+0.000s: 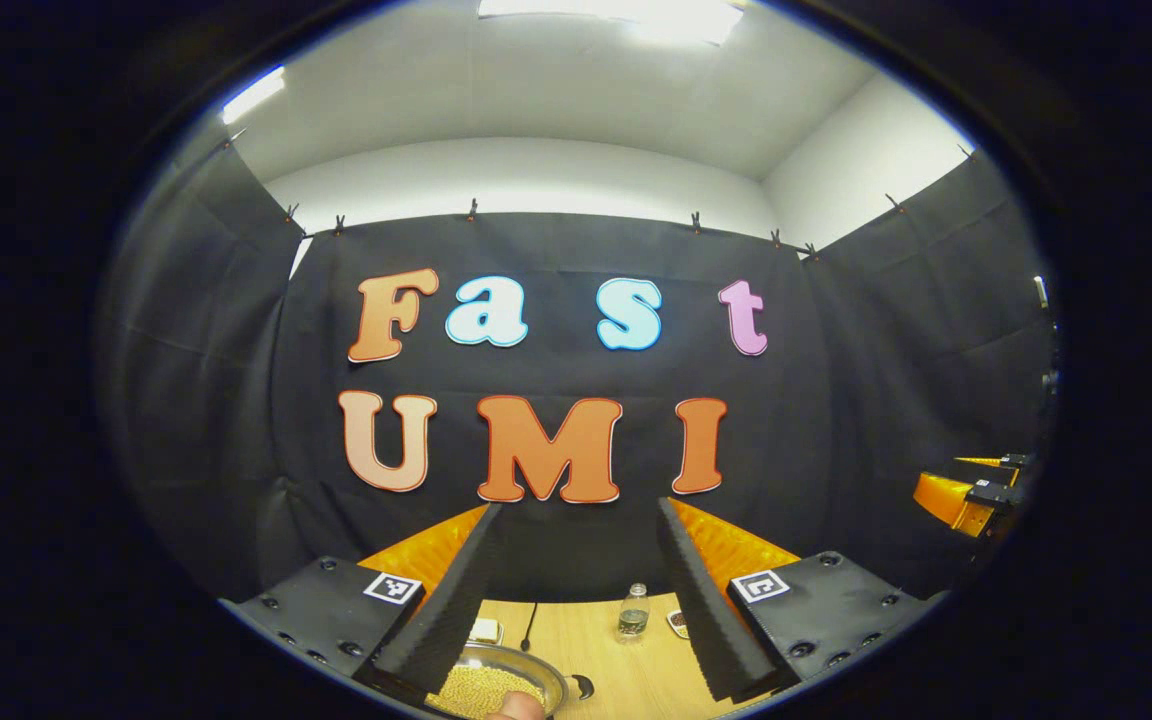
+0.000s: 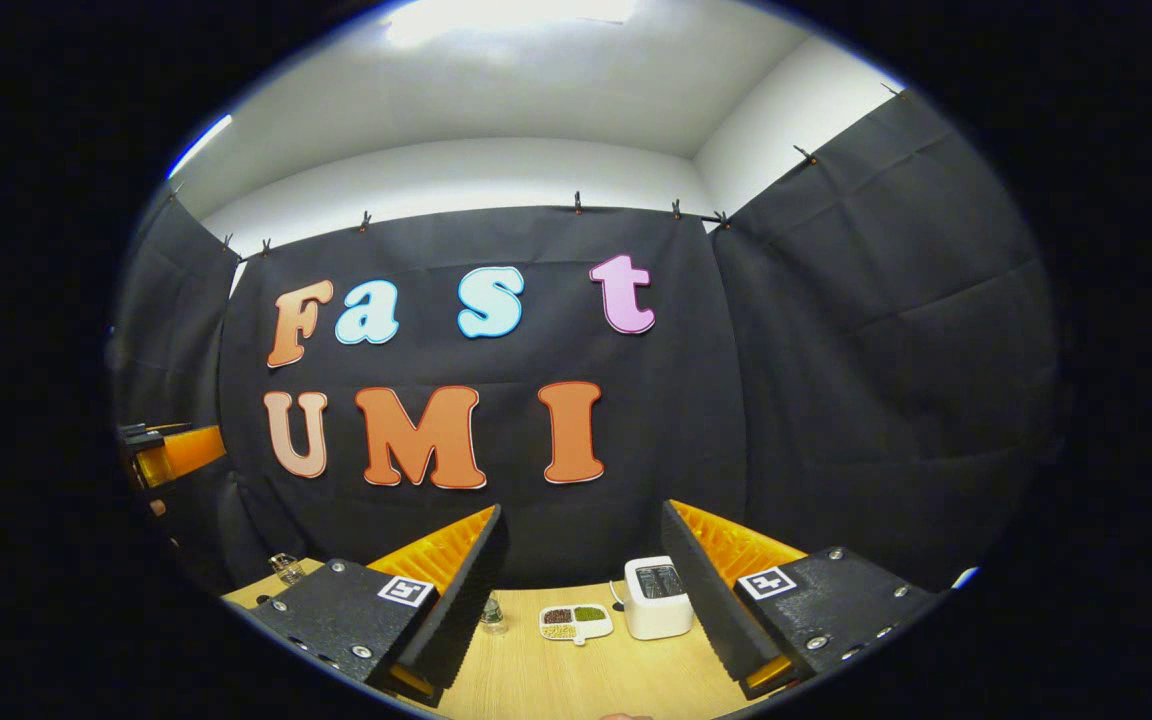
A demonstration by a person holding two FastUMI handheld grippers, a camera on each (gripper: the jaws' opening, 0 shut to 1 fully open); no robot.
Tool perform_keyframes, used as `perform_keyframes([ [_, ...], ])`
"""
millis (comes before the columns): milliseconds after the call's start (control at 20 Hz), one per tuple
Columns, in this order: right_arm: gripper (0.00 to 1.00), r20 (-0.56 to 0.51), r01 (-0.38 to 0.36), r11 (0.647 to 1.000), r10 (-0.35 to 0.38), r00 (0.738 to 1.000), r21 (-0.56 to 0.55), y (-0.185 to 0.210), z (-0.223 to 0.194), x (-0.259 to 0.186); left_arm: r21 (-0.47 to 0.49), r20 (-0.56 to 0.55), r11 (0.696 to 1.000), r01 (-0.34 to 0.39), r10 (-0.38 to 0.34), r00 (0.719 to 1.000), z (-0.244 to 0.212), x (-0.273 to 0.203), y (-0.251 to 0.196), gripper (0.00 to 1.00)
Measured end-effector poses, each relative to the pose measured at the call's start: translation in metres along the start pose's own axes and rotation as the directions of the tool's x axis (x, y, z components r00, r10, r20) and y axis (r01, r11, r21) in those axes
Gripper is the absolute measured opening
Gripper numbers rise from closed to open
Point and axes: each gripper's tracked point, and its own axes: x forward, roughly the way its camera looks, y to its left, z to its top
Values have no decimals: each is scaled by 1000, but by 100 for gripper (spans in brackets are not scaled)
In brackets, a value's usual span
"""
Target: First push the handle of the pot to place it horizontally, then grasp the pot with both hands and set it on the induction cooktop.
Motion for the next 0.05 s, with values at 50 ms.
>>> perform_keyframes([
  [50,95,-2,-2,1000,2,1000,2,-2,-2,-1,17,9,1000,-18,18,1000,1,0,1,97],
])
